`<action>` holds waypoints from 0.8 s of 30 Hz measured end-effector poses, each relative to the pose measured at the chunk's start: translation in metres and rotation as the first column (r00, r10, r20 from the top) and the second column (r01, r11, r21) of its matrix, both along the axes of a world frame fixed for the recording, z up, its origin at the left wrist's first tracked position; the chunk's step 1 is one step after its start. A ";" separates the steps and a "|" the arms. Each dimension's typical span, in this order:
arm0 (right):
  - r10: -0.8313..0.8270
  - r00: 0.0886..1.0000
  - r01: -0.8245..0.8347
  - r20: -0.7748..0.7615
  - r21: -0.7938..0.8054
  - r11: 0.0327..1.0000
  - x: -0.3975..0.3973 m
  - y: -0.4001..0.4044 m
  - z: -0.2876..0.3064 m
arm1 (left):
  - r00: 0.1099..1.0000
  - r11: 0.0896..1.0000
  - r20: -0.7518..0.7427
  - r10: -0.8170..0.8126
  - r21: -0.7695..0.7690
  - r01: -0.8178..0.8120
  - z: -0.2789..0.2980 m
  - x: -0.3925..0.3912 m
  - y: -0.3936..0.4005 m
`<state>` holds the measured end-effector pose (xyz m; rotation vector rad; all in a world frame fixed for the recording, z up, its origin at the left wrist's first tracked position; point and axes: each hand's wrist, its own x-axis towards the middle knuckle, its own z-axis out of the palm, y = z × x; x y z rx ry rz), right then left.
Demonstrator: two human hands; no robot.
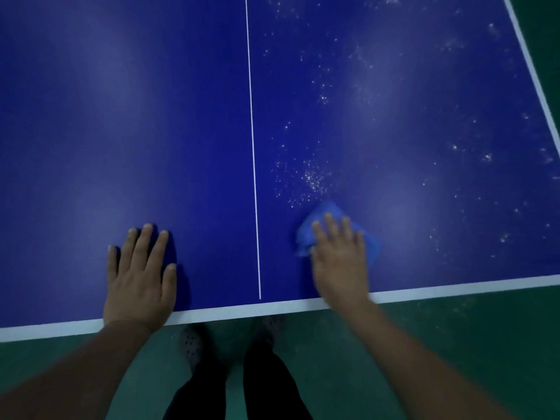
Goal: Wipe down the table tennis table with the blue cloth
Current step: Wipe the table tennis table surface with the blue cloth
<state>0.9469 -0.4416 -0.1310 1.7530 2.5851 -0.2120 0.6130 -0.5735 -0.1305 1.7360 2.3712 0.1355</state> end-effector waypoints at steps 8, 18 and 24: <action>-0.303 0.953 0.303 0.032 -0.001 0.953 0.036 0.011 0.011 | 1.000 1.000 0.004 0.015 0.012 -0.015 0.000 0.001 0.000; 0.321 0.945 -0.322 -0.063 0.007 0.947 -0.141 0.054 0.003 | 1.000 0.999 -0.006 0.008 0.034 -0.008 -0.002 0.001 -0.001; -0.554 0.832 0.555 -0.034 0.021 0.832 0.021 0.188 0.009 | 1.000 1.000 -0.013 -0.001 0.011 0.001 -0.002 -0.001 0.000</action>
